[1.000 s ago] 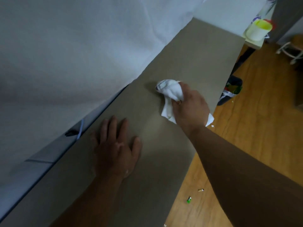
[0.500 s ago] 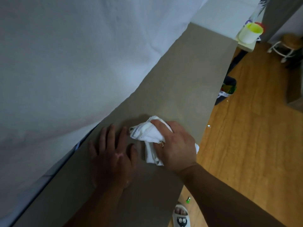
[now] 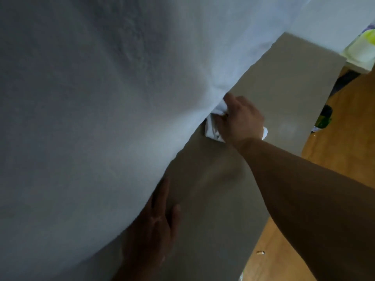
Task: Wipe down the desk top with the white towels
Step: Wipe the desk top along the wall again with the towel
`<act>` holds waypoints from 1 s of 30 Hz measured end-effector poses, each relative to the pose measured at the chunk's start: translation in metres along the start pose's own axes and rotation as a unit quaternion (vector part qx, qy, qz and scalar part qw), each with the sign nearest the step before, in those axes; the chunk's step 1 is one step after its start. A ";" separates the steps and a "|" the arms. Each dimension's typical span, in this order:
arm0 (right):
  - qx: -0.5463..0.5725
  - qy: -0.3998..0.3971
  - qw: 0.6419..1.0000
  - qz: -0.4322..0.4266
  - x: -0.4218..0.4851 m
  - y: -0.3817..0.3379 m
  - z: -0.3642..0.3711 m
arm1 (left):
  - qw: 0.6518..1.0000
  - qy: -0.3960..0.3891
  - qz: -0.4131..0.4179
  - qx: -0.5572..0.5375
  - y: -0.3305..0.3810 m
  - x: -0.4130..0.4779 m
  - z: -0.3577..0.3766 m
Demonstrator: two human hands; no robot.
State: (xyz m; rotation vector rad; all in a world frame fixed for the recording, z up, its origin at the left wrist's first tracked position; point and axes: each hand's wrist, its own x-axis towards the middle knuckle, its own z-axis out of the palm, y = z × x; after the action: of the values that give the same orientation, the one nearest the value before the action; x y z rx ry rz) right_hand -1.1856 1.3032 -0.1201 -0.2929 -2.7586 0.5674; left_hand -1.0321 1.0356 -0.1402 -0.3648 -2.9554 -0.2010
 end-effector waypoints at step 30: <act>0.079 -0.091 0.975 -0.188 -0.113 -0.083 0.010 | 0.990 0.048 -0.133 0.007 -0.001 -0.011 0.007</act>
State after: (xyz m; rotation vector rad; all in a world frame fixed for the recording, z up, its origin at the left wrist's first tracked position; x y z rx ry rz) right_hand -1.0950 1.1951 -0.1238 0.3286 -2.8125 0.7340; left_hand -1.0228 1.0332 -0.1495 0.0437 -2.8992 -0.2217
